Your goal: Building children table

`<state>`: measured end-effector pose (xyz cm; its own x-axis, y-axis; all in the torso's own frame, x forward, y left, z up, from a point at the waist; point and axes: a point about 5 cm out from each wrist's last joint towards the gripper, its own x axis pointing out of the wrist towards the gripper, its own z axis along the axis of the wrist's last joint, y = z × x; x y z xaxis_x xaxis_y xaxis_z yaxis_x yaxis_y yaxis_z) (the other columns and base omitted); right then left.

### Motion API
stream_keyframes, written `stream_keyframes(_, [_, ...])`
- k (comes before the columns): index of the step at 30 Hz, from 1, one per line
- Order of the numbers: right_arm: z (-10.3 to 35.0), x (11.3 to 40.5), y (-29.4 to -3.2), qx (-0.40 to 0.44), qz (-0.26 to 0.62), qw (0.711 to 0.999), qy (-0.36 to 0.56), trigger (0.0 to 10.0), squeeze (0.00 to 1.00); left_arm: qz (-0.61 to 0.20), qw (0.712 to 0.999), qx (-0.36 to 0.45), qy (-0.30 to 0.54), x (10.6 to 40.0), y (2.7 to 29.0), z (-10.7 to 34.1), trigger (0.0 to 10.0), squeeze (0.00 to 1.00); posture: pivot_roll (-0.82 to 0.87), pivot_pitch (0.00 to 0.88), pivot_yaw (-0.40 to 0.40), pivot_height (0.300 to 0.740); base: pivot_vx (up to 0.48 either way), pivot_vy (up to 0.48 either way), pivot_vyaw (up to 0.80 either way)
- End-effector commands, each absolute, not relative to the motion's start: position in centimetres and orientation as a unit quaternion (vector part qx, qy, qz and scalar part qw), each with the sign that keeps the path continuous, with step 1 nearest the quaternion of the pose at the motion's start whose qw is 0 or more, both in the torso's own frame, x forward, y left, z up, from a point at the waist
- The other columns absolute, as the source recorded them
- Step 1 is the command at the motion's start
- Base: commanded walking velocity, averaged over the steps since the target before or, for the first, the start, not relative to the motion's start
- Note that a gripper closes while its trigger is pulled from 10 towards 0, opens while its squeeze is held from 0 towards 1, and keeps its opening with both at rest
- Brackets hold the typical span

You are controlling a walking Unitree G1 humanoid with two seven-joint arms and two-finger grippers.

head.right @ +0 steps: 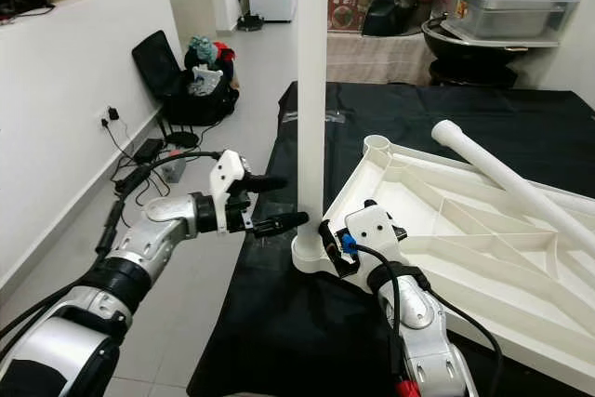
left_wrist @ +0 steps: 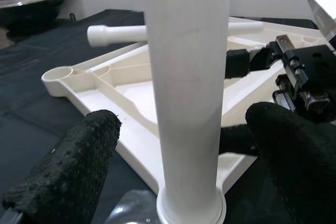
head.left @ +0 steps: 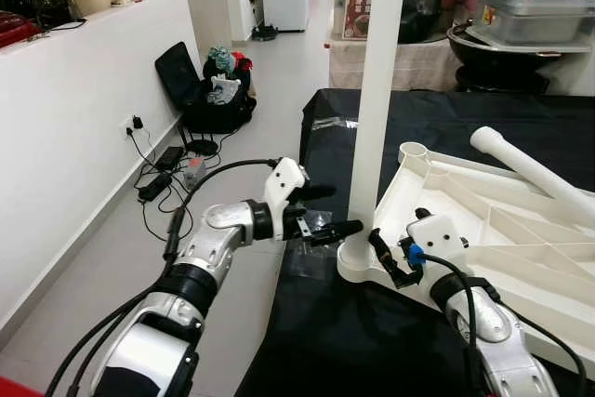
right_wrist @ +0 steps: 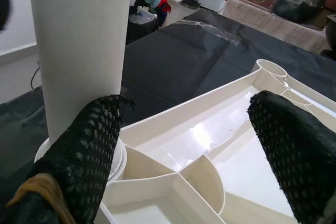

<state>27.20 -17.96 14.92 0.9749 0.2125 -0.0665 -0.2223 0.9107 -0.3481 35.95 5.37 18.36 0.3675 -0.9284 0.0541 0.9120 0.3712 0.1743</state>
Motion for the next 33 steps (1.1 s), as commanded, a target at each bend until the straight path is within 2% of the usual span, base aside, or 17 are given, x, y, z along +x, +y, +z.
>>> stream_keyframes(1, [14.5,27.3,-16.9,-0.176,0.133,0.975,0.013,10.0,0.0,-0.562,0.821,0.06,-0.075,36.1,5.2,18.6,10.0,0.0,-0.08,0.0,0.057,0.74,0.0,0.0,0.0])
stream_keyframes(11, [14.0,26.7,-14.8,-0.175,0.192,0.966,0.016,10.0,0.0,-0.551,0.828,0.069,-0.079,36.8,4.4,19.3,10.0,0.0,-0.09,0.0,0.059,0.74,0.0,0.0,0.0])
stream_keyframes(17, [13.6,25.4,-14.1,-0.175,0.237,0.955,0.023,10.0,0.0,-0.534,0.839,0.072,-0.074,37.1,4.3,19.1,10.0,0.0,-0.1,0.0,0.064,0.74,0.0,0.0,0.0])
stream_keyframes(19, [13.5,25.0,-14.1,-0.177,0.248,0.952,0.028,10.0,0.0,-0.529,0.842,0.072,-0.075,37.1,4.2,19.0,9.6,0.0,-0.11,0.0,0.069,0.74,0.0,0.0,0.0])
stream_keyframes(20, [13.4,24.9,-14.3,-0.18,0.245,0.952,0.03,10.0,0.0,-0.528,0.843,0.068,-0.077,37.1,4.2,19.1,4.0,0.0,-0.11,0.0,0.069,0.74,0.0,0.0,0.0])
stream_keyframes(21, [13.4,24.8,-14.5,-0.183,0.242,0.952,0.031,10.0,0.0,-0.527,0.844,0.065,-0.079,37.2,4.2,19.2,4.0,0.0,-0.11,0.0,0.068,0.74,0.0,0.0,0.0])
stream_keyframes(22, [13.4,24.7,-14.7,-0.184,0.239,0.953,0.032,10.0,0.0,-0.522,0.846,0.062,-0.082,37.2,4.1,19.2,0.0,0.0,-0.11,0.0,0.066,0.74,0.0,0.0,0.0])
stream_keyframes(33, [13.6,23.0,-16.8,-0.2,0.245,0.947,0.054,10.0,0.0,-0.519,0.849,0.05,-0.083,37.2,3.9,19.0,0.0,0.0,-0.13,0.0,0.07,0.74,0.0,0.0,0.0])
